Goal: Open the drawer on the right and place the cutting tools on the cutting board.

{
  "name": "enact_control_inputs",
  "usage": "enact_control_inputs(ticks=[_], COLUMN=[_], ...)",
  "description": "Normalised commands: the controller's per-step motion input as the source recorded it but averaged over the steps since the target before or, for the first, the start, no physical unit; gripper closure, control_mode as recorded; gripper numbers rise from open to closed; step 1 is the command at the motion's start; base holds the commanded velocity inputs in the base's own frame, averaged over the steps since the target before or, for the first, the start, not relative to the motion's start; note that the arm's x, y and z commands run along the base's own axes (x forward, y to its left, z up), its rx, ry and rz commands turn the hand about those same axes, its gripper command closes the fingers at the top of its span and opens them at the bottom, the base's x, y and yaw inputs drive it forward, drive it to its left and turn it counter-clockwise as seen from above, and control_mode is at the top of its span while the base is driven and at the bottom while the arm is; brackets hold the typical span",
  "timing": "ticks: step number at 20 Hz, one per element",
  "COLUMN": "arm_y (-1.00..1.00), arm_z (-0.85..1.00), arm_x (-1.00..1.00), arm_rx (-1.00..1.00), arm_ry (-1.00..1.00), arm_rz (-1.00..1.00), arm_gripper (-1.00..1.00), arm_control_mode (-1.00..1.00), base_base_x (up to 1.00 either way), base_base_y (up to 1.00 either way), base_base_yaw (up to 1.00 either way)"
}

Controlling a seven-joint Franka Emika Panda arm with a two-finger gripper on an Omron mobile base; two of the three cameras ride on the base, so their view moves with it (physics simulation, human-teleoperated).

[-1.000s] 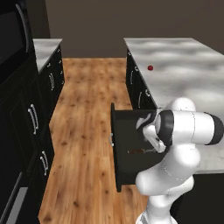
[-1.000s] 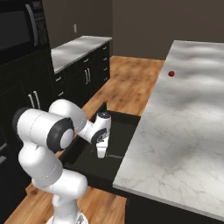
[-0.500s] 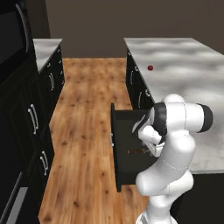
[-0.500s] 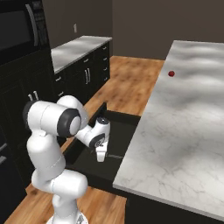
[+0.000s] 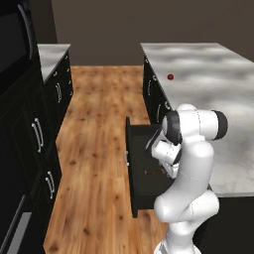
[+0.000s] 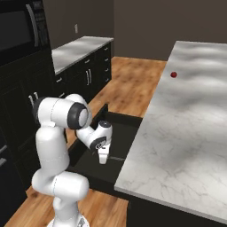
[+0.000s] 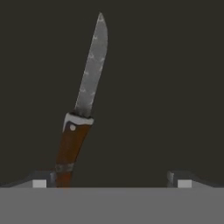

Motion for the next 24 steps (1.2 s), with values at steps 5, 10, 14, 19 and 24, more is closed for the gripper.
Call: enact_control_inputs(ticks=[5, 10, 14, 19, 24], arm_y=[0.00, 0.00, 0.00, 0.02, 0.06], arm_z=[-0.26, -0.28, -0.26, -0.26, -0.25], arm_x=[0.25, 0.16, 0.19, 0.12, 0.03], arm_rx=[0.00, -0.01, 0.00, -0.01, -0.02], arm_ry=[0.00, 0.00, 0.00, 0.00, 0.00], arm_rz=[-0.01, 0.00, -0.01, 0.00, 0.00], arm_gripper=[-1.00, -1.00, -1.00, -1.00, -1.00], arm_control_mode=[-1.00, -1.00, -1.00, -1.00, -1.00], base_base_x=[0.00, 0.00, 0.00, 0.00, 0.00], base_base_y=[0.00, 0.00, 0.00, 0.00, 0.00], base_base_yaw=[0.00, 0.00, 0.00, 0.00, 0.00])
